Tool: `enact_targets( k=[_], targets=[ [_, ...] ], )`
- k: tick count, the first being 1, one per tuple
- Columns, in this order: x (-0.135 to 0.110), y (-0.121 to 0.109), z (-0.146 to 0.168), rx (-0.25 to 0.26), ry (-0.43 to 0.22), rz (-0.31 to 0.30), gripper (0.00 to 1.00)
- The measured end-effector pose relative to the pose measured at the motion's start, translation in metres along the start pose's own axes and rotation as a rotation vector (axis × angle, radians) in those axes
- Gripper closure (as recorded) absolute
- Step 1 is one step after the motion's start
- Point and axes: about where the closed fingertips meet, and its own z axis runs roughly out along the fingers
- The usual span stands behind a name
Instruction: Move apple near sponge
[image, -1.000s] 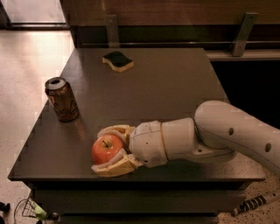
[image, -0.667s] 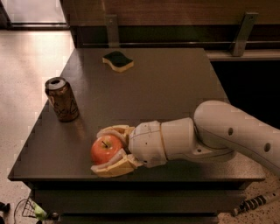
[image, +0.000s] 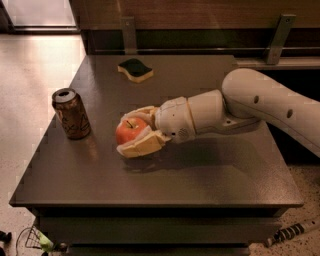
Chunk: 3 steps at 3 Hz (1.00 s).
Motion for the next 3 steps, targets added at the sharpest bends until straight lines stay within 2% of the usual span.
enact_targets(
  k=[1, 2, 3],
  targets=[
    [-0.002, -0.098, -0.041, 0.051, 0.005, 0.038, 1.00],
    [-0.005, -0.144, -0.063, 0.101, -0.008, 0.045, 1.00],
    [0.002, -0.171, -0.078, 0.182, -0.035, 0.083, 1.00]
  ],
)
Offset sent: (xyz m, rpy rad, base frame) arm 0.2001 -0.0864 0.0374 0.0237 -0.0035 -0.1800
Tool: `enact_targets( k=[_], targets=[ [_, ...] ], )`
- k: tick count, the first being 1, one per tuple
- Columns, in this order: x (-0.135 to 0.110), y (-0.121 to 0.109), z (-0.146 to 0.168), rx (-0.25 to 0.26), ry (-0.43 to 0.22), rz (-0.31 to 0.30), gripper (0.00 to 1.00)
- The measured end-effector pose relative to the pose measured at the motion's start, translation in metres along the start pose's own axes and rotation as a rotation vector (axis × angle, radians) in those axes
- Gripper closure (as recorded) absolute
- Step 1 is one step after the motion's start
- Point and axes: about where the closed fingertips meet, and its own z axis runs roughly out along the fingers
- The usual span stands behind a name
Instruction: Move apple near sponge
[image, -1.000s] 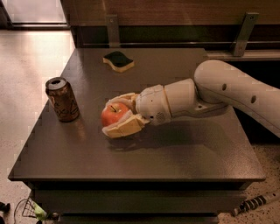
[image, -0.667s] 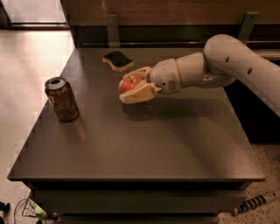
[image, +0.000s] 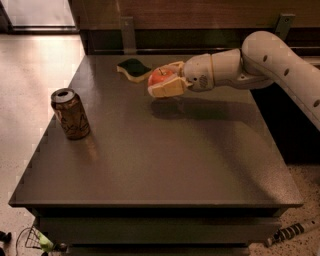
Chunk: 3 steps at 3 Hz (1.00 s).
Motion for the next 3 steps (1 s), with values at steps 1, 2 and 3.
enact_targets(
  k=[1, 2, 3],
  targets=[
    [0.016, -0.038, 0.003, 0.160, 0.014, 0.041, 1.00],
    [0.031, -0.073, 0.006, 0.315, 0.049, 0.068, 1.00],
    [0.027, -0.115, 0.000, 0.484, 0.079, 0.053, 1.00]
  ],
)
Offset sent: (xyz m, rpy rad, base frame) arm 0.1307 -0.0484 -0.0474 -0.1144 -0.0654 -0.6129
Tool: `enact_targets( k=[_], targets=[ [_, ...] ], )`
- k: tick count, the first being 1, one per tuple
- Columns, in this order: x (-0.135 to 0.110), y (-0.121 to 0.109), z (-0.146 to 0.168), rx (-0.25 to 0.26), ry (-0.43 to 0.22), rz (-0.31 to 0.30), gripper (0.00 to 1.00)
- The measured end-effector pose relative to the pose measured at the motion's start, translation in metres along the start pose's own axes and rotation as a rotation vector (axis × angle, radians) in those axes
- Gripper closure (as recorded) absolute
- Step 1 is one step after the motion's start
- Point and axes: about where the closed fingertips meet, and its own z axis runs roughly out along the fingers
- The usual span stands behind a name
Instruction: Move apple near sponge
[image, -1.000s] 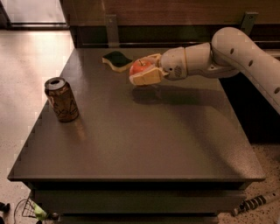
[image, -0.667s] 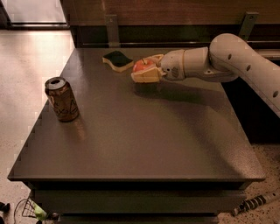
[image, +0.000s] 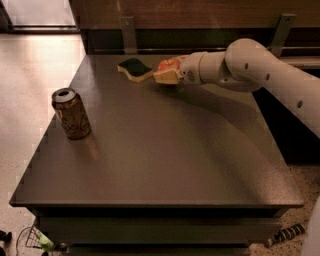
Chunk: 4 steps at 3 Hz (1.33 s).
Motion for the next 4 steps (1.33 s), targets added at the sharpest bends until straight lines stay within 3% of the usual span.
enact_targets(
  k=[1, 2, 3, 4],
  targets=[
    [-0.004, -0.015, 0.002, 0.074, -0.002, -0.010, 1.00],
    [0.012, -0.020, 0.003, 0.113, -0.010, 0.005, 1.00],
    [0.028, -0.008, 0.015, 0.101, -0.047, 0.026, 1.00],
    [0.021, -0.009, 0.013, 0.101, -0.047, 0.026, 0.84]
  ],
)
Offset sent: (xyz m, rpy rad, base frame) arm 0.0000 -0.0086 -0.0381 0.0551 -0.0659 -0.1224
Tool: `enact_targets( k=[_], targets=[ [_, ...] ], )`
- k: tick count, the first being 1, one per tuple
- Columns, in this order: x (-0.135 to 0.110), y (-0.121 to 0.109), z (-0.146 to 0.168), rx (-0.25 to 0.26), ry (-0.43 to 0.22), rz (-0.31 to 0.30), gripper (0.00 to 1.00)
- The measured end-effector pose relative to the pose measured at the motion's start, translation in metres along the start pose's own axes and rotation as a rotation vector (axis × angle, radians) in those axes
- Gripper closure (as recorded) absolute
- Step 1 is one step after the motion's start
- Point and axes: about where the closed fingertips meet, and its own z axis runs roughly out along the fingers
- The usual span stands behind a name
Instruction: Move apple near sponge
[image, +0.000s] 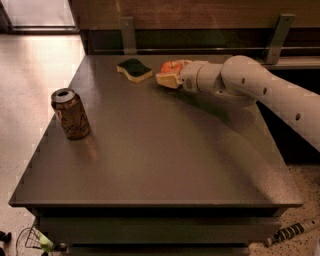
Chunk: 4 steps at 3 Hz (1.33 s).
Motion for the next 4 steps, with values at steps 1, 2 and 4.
enact_targets(
  k=[1, 2, 4],
  targets=[
    [-0.0051, -0.0005, -0.0017, 0.000, 0.000, 0.000, 0.60],
    [-0.0056, 0.0009, -0.0004, -0.003, 0.000, 0.000, 0.37],
    [-0.0059, 0.0048, 0.0033, -0.011, 0.000, 0.000, 0.00]
  ],
)
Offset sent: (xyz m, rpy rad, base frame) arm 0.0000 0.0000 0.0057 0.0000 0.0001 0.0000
